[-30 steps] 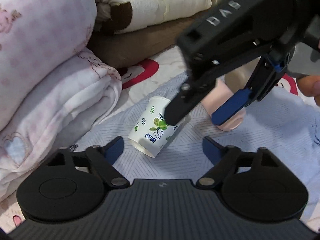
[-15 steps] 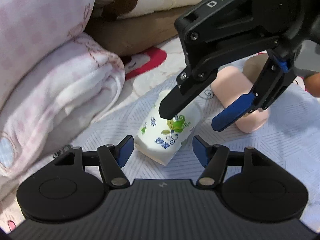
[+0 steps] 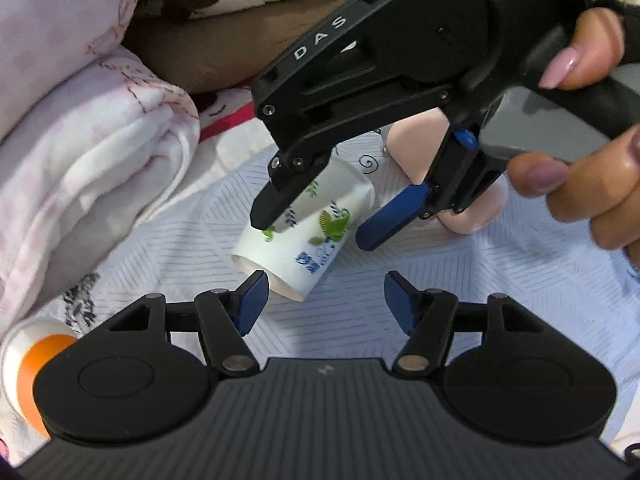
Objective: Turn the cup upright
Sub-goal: 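Close the right gripper on the white paper cup's body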
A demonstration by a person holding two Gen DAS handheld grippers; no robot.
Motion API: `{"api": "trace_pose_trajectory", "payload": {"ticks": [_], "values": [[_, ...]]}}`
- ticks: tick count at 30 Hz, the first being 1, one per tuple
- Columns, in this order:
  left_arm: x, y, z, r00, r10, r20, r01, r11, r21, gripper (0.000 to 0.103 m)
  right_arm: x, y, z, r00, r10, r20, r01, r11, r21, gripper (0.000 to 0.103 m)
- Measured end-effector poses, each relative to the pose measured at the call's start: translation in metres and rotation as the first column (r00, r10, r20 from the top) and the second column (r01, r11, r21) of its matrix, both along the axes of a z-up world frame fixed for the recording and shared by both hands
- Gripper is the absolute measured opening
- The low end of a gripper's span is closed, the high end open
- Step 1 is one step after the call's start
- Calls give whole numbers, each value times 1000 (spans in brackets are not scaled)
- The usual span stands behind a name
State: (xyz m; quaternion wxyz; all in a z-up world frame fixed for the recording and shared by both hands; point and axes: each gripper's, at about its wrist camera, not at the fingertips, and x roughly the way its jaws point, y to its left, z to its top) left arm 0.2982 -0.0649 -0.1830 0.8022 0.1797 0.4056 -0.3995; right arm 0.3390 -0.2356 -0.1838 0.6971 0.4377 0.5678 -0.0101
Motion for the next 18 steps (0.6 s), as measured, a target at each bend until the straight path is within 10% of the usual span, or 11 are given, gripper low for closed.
{"api": "trace_pose_trajectory", "payload": {"ticks": [18], "values": [[-5,21,9,999,29,-17,-30,997,-77,62,12,3,-10,999,15,32,-12,996,-86,70]]}}
